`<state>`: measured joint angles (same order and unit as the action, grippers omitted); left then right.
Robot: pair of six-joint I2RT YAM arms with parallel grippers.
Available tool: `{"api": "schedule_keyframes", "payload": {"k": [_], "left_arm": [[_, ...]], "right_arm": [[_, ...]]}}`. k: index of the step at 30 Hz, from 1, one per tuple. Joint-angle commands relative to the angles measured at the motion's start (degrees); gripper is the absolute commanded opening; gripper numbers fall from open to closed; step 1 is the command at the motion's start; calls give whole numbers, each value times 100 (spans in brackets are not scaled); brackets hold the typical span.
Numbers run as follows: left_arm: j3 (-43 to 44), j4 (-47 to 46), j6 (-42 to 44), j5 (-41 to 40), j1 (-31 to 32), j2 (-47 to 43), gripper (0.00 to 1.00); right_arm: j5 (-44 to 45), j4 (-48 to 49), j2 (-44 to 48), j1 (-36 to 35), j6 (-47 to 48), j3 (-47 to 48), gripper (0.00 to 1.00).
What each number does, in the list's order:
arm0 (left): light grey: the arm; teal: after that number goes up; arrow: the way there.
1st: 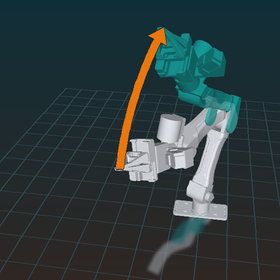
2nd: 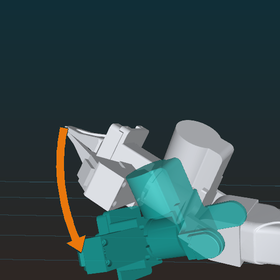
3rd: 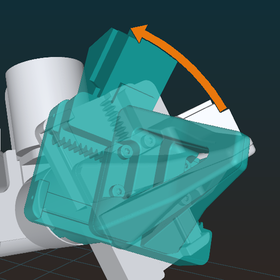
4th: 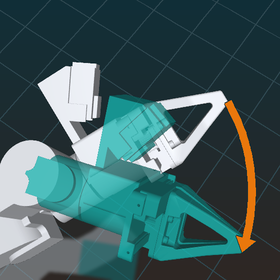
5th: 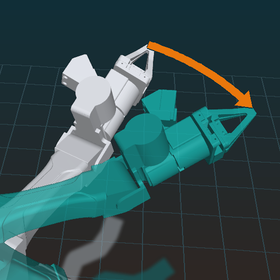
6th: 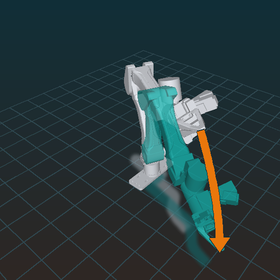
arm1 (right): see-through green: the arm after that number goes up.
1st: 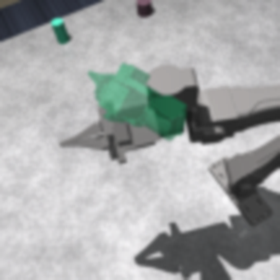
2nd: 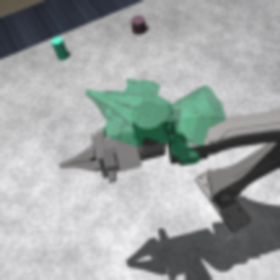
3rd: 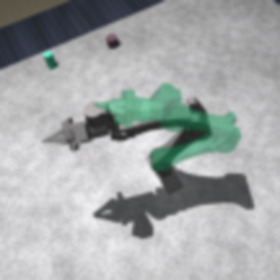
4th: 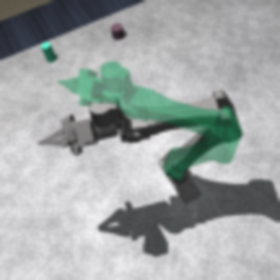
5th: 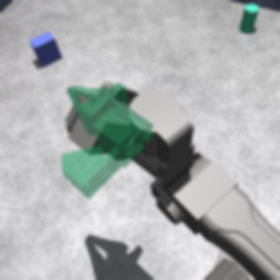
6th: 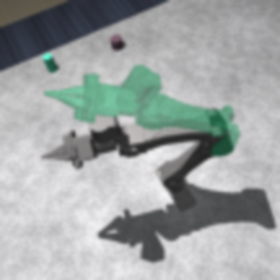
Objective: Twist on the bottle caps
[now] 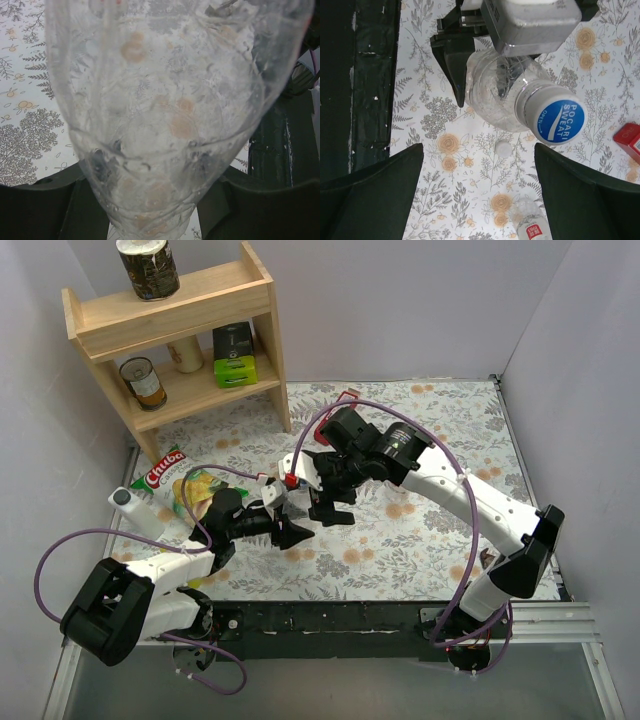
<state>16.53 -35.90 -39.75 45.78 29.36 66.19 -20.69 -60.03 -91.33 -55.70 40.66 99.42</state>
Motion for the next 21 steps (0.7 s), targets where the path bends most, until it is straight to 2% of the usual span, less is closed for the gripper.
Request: {"api": "schedule_keyframes", "payload": {"k": [1,4,6,8,9,14,21], "left_arm": [[-54,-146,71,-34,-27,-80,0],[-45,-31,203,62,-27,-89,0],[-54,39,257,133,-27,-107,0],[-80,92,309,168,-27,-107,0],[-89,118,336,177,-27,-107,0],[-89,285,747,326,-27,-80,0],[25,496,1083,432,-19,-115,0]], "right_arm": [[328,44,203,-46,-155,-159,98],[818,62,98,-37,-173,-37,98],[996,-26,-42,76,-199,208,94],[708,-70,-174,252,-278,875,90],[385,-114,-192,366,-296,1121,90],[-49,-211,-394,393,-619,2063,91],[-40,-70,-526,385,-586,1836,88]]}}
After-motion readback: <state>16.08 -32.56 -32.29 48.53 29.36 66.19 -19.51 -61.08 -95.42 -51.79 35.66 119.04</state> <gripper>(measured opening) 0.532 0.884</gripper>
